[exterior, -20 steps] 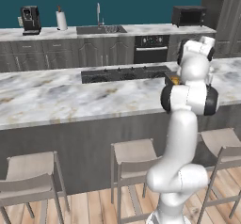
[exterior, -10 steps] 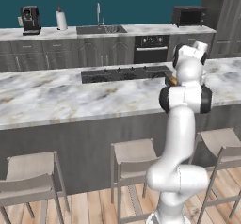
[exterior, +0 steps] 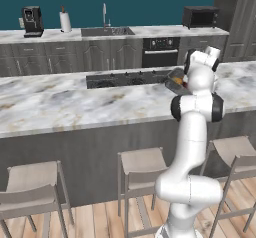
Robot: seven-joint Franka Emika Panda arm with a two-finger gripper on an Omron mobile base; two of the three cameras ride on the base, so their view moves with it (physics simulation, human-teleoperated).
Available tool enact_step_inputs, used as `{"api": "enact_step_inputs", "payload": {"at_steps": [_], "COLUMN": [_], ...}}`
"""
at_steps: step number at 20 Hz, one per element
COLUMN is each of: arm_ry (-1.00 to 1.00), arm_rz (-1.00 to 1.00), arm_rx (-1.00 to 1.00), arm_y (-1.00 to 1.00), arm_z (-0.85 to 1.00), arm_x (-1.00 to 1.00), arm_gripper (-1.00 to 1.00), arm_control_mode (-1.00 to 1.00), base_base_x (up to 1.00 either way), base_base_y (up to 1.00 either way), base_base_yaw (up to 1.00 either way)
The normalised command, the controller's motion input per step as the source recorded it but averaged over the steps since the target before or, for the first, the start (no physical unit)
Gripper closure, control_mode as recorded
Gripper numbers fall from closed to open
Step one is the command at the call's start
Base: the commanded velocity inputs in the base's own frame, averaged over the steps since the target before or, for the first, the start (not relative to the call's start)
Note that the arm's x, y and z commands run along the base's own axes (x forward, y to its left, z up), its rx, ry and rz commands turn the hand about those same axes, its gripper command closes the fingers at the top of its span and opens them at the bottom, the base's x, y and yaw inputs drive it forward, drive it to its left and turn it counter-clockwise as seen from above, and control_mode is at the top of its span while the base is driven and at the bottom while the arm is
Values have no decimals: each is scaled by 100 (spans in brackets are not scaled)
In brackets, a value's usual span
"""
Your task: Place the tupperware on the second highest shelf of the fridge. Make space for the tupperware among the existing items by rearranging them on the shelves if needed. Close the fridge door when finished.
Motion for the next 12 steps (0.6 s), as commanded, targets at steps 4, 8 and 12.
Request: {"api": "enact_step_inputs", "payload": {"at_steps": [4,8,12], "arm_ry": [-7,-6,-2], "arm_rz": [0,0,0], "arm_rx": [-10,-5,-1], "arm_y": [11,21,14], "arm_z": [-79,-35,-6], "arm_x": [14,21,4], "arm_gripper": [100,100,100], "arm_control_mode": [-100,-100,-100], "base_base_x": [0,0,0], "base_base_y": [0,0,0], "base_base_yaw": [0,0,0]}}
